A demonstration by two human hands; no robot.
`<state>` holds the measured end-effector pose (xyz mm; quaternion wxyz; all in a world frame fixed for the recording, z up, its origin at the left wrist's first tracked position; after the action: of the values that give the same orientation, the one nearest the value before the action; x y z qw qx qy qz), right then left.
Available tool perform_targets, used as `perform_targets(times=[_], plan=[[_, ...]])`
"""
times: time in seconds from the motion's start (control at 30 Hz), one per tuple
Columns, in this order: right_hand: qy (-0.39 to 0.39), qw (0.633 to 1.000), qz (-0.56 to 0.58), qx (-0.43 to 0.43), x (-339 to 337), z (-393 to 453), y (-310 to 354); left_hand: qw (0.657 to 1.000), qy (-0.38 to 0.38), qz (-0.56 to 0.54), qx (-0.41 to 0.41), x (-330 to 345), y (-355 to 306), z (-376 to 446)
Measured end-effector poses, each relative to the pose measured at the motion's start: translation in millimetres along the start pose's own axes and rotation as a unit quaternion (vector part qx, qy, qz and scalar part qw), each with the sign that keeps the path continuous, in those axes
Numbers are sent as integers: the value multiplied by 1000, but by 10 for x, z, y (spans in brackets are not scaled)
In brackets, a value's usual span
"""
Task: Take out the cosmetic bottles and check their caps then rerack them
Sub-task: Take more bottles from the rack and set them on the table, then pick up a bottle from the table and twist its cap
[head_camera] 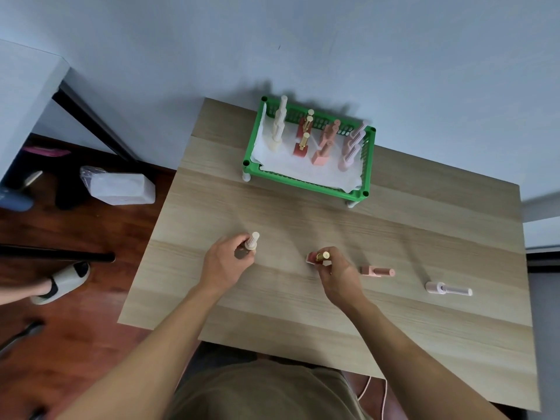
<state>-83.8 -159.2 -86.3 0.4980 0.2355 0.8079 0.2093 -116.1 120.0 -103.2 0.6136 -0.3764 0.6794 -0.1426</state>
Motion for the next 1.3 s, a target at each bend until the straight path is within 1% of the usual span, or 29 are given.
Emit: perform_targets(times=[0.43,0.67,0.73,0.83,0.93,1.07,1.2,1.3], plan=[[-6,1000,-17,12,19,39,6,1000,6,-6,25,17,-35,152],[9,999,-38,32,-47,46,-37,998,22,-26,46,41,-40,180],[1,998,-50,32,-121,58,-23,998,25,-31,49,42,-27,183],[-25,996,-85,-11,-280,101,140,997,50,-43,48,63,13,202],[-20,992,-115,-57,-386,188,391,995,63,-51,52,25,51,237],[6,982,-141,-122,-383,289,813,996,60,-18,61,-80,108,298],[47,965,-158,-206,-167,276,1318,996,60,-14,63,-163,186,350],[94,952,-188,-221,94,284,1518,995,85,-13,52,-159,232,371]])
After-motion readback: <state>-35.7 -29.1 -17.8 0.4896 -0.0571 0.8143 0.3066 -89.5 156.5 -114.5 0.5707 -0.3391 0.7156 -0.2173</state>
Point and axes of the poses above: each hand's wrist, its own z-axis towards the middle knuckle, its own x-axis out of the palm, y = z × x, the point moved 9 cm from there along z, towards the middle knuckle, and after that the axes turned 1 degree about y, right-handed, at the moved point
